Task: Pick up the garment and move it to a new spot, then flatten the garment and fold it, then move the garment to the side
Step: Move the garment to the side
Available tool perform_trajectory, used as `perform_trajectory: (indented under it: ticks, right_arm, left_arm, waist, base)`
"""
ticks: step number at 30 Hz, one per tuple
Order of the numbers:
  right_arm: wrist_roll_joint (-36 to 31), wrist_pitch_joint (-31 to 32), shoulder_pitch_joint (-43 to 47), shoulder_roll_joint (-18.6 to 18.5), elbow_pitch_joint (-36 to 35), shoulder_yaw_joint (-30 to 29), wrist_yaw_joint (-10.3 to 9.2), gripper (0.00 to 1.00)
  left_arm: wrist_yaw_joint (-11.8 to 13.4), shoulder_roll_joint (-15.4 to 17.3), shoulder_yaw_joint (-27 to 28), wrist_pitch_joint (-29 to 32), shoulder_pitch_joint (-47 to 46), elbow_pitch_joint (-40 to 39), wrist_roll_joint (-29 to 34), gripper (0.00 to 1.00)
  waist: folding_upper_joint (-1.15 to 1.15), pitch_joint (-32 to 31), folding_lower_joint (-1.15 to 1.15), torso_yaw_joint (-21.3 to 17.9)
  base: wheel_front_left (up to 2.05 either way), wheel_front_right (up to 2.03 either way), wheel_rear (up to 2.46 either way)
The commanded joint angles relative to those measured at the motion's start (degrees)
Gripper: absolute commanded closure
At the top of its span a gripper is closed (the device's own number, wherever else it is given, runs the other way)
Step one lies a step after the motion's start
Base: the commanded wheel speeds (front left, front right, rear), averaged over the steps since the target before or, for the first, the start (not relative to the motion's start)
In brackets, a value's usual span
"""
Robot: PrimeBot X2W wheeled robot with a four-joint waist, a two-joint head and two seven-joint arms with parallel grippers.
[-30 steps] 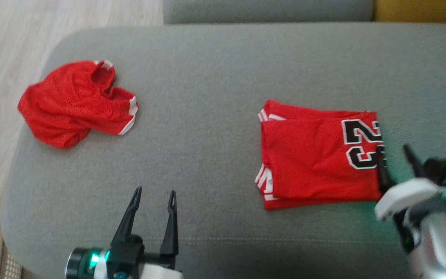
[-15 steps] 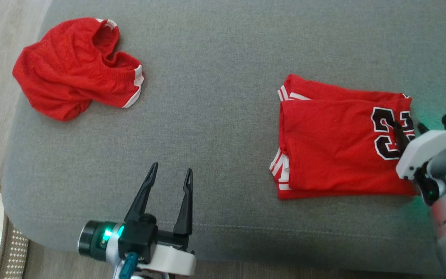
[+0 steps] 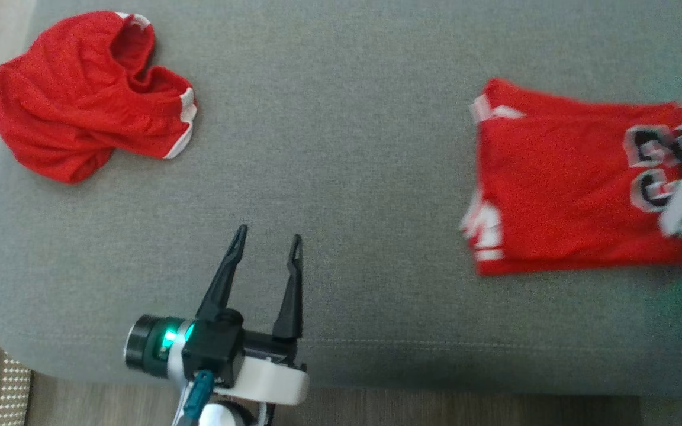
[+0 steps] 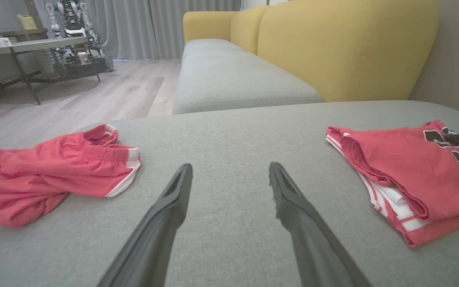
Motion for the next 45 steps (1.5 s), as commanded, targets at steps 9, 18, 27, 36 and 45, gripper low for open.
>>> perform_trajectory:
  ticks: [9,18,27,36,45]
  right_arm:
    - [-5.54,0.64,-7.83,-11.26,-5.72,-2.40,-0.04,1.00]
    - [-9.41,4.07,-11.20,-17.56,-12.22,-7.08,-0.04,1.00]
    - [-10.90,8.68,-11.33,-20.17,-19.34,-9.66,-0.04,1.00]
    - [-13.47,12.28,-8.86,-21.46,-26.16,-13.47,-0.04,1.00]
    - [-21.30,8.29,-6.12,-16.96,-30.30,-15.22,-0.04,0.00]
  left_arm:
    - [-1.01,-0.64,-0.58,-0.70,-5.23,-4.11,-0.91,0.00]
    - [-0.90,-0.71,-2.52,-0.70,-9.35,-4.10,-0.32,0.00]
    - [-0.49,-0.73,-4.30,-0.70,-11.38,-3.65,-1.11,0.00]
    - [-0.07,-0.74,-5.22,-0.70,-12.76,-3.43,-1.50,0.00]
    - [0.45,-0.74,-4.44,-0.70,-12.34,-3.09,-1.52,0.00]
  waist:
    - [0.00,5.74,-0.01,-3.02]
    - [0.00,10.42,-0.01,-4.58]
    - [0.00,13.14,-0.01,-5.00]
    - [0.00,14.58,-0.01,-4.26]
    - [0.00,10.69,-0.01,-3.41]
  base:
    - [0.00,0.00,0.00]
    - [0.00,0.00,0.00]
    - [0.00,0.00,0.00]
    - [0.00,0.00,0.00]
    - [0.00,0.00,0.00]
